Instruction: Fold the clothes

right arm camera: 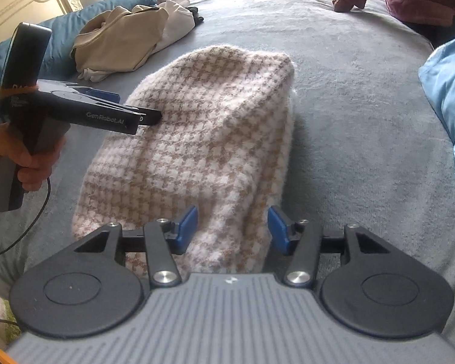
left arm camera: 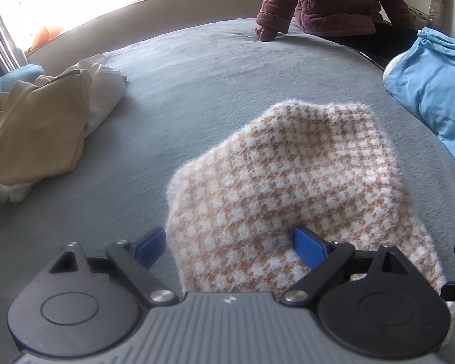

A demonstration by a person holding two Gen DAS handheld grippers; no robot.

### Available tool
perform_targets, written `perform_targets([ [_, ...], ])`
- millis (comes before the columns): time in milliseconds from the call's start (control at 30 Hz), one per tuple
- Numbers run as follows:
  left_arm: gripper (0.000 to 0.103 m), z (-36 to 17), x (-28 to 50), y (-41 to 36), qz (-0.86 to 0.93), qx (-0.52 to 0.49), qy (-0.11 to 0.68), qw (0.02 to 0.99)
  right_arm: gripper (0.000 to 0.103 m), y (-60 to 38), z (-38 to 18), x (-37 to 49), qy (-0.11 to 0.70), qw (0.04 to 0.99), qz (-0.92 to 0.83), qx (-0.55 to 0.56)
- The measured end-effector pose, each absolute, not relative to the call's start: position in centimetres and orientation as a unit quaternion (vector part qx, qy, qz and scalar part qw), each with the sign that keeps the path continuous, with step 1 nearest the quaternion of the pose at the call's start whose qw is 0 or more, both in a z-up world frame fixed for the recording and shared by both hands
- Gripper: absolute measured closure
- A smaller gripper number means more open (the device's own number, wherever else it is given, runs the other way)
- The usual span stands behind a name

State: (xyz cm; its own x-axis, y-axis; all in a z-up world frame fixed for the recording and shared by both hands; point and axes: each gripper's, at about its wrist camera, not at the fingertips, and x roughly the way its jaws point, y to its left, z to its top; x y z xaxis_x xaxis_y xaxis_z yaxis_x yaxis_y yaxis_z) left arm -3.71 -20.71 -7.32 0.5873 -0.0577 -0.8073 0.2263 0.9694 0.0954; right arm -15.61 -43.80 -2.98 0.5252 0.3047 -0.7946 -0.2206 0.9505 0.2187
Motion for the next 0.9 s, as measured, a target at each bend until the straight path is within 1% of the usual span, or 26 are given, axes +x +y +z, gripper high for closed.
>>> perform_targets([
  [167,0.008,-7.4,-3.5,-20.2,-0.078,0.076,0.454,0.885,0.046,-43.9,-3.1,-15.7,0.463,0.872,0.151,0.058],
  [300,0.008,-7.1,-3.7,-16.1,-0.123,-0.036,0.461,0.878,0.042,-45.1,-3.5,-15.2,0.453,0.872,0.153,0.103],
  [400,0.007,-7.2,-4.3,-12.2,-0.150,-0.081,0.450,0.877,0.036,-47.2,-4.0,-14.6,0.440,0.868,0.150,0.173],
  [500,0.007,-9.1,-4.2,-8.4,-0.190,-0.151,0.494,0.835,0.031,-49.7,-5.4,-13.7,0.433,0.850,0.148,0.261],
  [567,0.007,-11.0,-4.4,-6.6,-0.209,-0.201,0.523,0.802,0.025,-51.3,-6.9,-13.1,0.432,0.829,0.150,0.321],
  [700,0.007,-14.6,-4.4,-6.2,-0.262,-0.256,0.569,0.736,0.025,-53.3,-10.5,-12.2,0.432,0.783,0.154,0.420],
  [800,0.007,-15.7,-3.9,-6.5,-0.286,-0.270,0.567,0.724,0.024,-53.6,-12.8,-11.3,0.442,0.758,0.154,0.454],
  [900,0.007,-16.2,-3.1,-6.9,-0.302,-0.275,0.562,0.719,0.022,-53.3,-14.3,-10.2,0.442,0.743,0.173,0.472],
])
